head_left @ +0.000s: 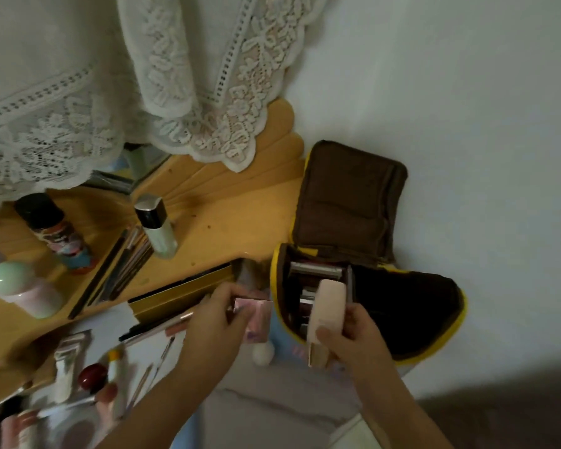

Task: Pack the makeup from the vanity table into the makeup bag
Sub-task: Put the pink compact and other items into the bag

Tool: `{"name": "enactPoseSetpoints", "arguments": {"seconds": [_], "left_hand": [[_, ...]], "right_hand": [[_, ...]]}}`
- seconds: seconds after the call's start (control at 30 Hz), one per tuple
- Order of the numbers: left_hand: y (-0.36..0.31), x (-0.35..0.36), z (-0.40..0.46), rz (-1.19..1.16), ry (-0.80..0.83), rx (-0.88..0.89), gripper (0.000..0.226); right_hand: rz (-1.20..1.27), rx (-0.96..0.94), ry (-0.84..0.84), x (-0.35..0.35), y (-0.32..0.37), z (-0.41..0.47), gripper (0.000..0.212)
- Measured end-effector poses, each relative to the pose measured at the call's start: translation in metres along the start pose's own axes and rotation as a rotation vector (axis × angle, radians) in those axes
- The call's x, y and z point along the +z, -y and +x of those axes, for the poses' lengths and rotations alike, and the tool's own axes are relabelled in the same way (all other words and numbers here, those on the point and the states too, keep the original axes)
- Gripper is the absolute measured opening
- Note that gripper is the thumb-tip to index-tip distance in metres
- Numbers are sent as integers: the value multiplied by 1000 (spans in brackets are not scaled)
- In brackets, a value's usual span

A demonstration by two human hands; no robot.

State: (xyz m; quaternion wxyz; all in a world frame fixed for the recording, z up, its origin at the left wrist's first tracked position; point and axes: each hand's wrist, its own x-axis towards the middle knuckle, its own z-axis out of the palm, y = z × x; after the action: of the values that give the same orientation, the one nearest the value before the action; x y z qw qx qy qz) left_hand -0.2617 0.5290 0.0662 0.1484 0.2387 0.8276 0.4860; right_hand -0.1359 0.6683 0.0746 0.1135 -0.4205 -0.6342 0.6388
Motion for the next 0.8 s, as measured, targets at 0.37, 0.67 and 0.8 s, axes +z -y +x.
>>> {"name": "enactPoseSetpoints", "arguments": {"seconds": [0.37, 0.67, 0.8], "left_hand": [[-43, 73, 9, -39, 194, 57, 20], [-36, 85, 20, -10, 185, -19, 29], [-33, 87, 26, -25, 215, -5, 25]], "right_hand": [[-739, -210, -260, -82, 10, 30, 42], [-850, -115, -46, -74, -14, 63, 9], [-956, -133, -91, -71, -12, 70, 10]]}}
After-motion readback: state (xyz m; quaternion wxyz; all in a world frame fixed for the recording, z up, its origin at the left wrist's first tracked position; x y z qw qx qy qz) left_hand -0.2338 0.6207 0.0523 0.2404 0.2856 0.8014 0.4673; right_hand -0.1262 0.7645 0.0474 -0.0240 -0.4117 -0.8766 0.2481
